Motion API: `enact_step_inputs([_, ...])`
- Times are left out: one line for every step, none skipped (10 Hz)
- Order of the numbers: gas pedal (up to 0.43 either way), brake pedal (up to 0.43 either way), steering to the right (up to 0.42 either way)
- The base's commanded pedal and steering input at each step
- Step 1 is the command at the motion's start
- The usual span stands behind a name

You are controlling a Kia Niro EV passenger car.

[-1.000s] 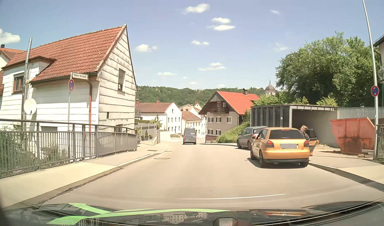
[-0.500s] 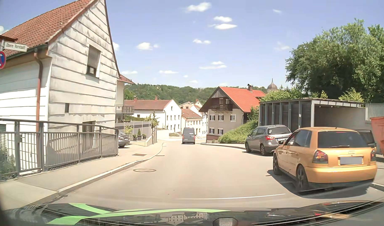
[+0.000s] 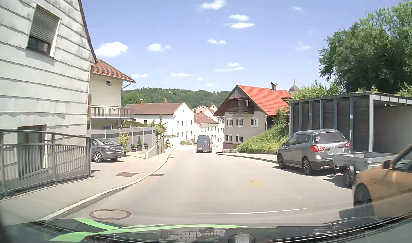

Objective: Follow the waypoints while adhering to traffic rules and regulations

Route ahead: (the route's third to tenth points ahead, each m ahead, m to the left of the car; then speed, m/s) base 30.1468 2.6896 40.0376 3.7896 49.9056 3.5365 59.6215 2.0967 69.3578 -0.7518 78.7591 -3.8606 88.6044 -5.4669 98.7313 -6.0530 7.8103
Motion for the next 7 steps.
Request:
enact_step_inputs([0.059, 0.000, -0.005])
enact_step_inputs([0.059, 0.000, -0.005])
enact_step_inputs([0.067, 0.000, -0.005])
enact_step_inputs([0.067, 0.000, -0.005])
enact_step_inputs([0.067, 0.000, -0.005])
enact_step_inputs([0.067, 0.000, -0.005])
enact_step_inputs([0.067, 0.000, -0.005])
